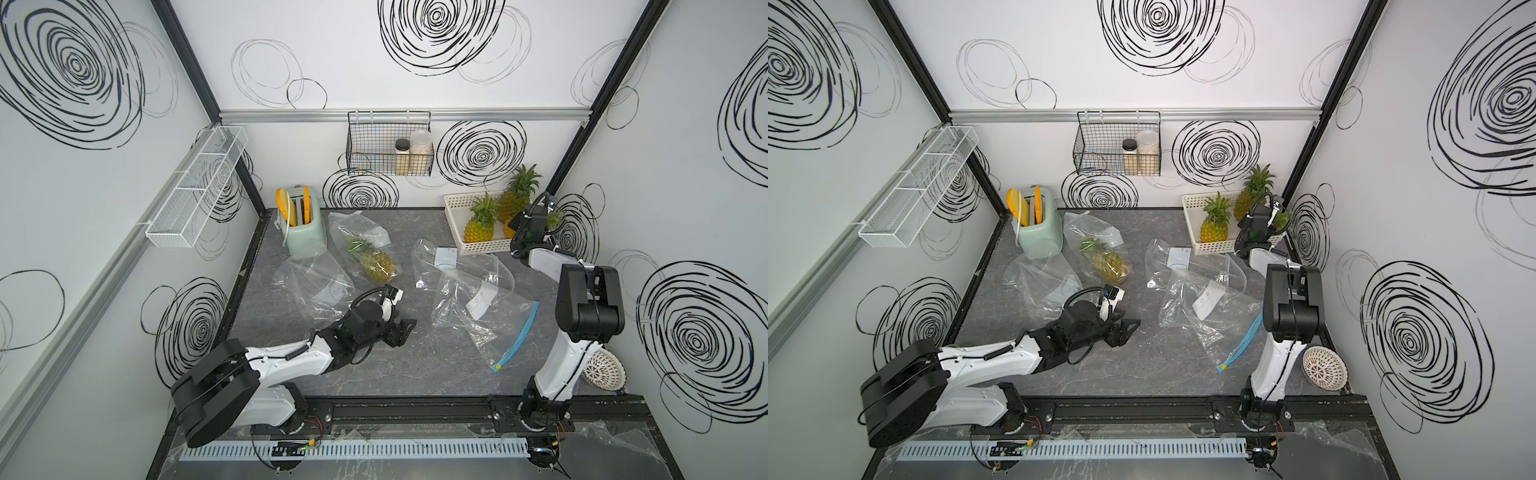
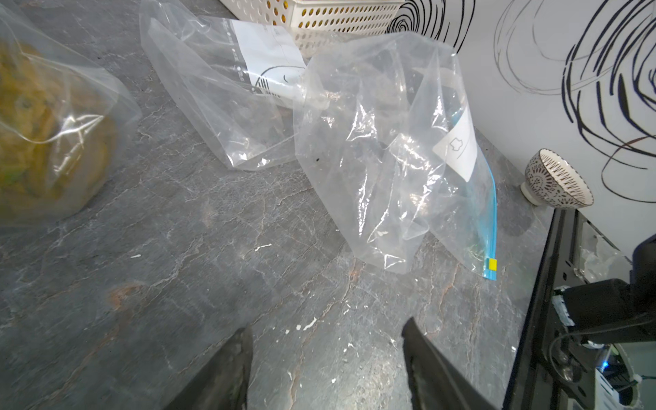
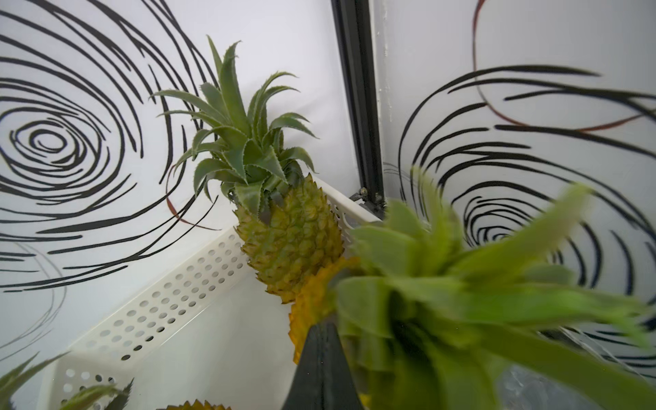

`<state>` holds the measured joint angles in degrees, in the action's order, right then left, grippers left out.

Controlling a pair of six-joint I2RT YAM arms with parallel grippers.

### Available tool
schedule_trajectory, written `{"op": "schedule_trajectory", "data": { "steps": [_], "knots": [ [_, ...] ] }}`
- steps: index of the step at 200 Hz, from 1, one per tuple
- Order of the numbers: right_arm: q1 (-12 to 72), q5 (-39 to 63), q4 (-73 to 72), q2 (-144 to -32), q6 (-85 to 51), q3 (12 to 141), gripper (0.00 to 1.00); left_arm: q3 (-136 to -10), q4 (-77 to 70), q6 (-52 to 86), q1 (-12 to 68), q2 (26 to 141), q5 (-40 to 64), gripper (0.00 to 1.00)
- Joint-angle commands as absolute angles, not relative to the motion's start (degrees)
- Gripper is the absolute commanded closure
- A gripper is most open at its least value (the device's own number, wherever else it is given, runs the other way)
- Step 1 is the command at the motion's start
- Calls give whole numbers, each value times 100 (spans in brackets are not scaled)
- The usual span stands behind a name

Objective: Open the zip-top bag and take out the pineapple
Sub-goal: Place the pineapple in the basket.

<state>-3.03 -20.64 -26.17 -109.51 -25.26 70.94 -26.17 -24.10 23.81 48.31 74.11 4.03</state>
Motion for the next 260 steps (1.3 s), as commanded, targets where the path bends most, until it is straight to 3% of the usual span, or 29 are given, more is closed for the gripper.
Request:
{"op": "schedule_trajectory", "data": {
  "steps": [1,55,81,151,260],
  "knots": [
    [-412,-1547,-2805,-11218,-2474,7349,100,-2810,-2692,2339,4792,7537,449,30],
    [-501,-702,-3330,-11233,-2395,7162,100,-2909,-2740,2338,4793,7693,483,30],
    [-465,-519,-3392,-10826,-2441,6718,92,-2857,-2850,2398,4809,7690,493,30],
    [-243,-1766,-2487,-9817,-3232,5848,96,-2782,-2938,2395,4909,7543,491,33],
    [-585,-3059,-2111,-10302,-4529,6245,98,-2720,-3216,2319,4724,7831,678,34]
  ]
}}
